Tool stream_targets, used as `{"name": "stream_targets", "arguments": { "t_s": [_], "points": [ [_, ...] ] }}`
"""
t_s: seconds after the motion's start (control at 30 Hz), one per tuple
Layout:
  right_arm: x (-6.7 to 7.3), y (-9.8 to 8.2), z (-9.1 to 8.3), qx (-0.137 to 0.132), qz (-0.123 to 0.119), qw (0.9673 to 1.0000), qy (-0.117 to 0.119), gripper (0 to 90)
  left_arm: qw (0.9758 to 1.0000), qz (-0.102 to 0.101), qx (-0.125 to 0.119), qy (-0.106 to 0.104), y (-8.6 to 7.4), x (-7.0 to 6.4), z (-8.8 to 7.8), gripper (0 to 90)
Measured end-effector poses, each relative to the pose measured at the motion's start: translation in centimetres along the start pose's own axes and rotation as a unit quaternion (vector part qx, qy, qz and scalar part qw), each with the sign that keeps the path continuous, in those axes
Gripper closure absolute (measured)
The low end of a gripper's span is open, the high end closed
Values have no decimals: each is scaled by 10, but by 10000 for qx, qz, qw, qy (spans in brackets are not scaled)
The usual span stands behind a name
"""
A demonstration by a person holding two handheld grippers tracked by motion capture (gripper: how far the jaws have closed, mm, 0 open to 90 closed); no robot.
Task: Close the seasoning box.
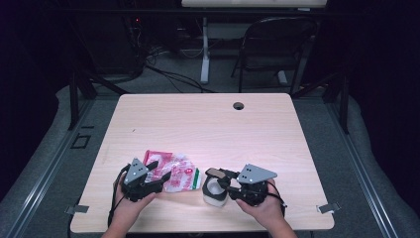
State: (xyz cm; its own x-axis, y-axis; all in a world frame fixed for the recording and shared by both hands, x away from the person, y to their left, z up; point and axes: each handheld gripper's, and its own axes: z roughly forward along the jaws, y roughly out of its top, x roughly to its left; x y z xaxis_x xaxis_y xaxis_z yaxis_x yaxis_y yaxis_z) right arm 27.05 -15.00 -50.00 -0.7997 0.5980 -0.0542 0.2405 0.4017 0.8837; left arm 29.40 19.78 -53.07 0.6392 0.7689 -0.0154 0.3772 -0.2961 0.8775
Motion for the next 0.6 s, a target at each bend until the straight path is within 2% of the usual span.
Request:
{"name": "stream_targets", "arguments": {
  "t_s": [0.23,0.6],
  "points": [
    [1,0,0,-1,-5,10000,25,599,10000,11,33,8,0,0,0,376],
    [2,-1,1,73,-151,9998,74,575,10000,-20,19,25,-1,1,0,376]
  ]
}}
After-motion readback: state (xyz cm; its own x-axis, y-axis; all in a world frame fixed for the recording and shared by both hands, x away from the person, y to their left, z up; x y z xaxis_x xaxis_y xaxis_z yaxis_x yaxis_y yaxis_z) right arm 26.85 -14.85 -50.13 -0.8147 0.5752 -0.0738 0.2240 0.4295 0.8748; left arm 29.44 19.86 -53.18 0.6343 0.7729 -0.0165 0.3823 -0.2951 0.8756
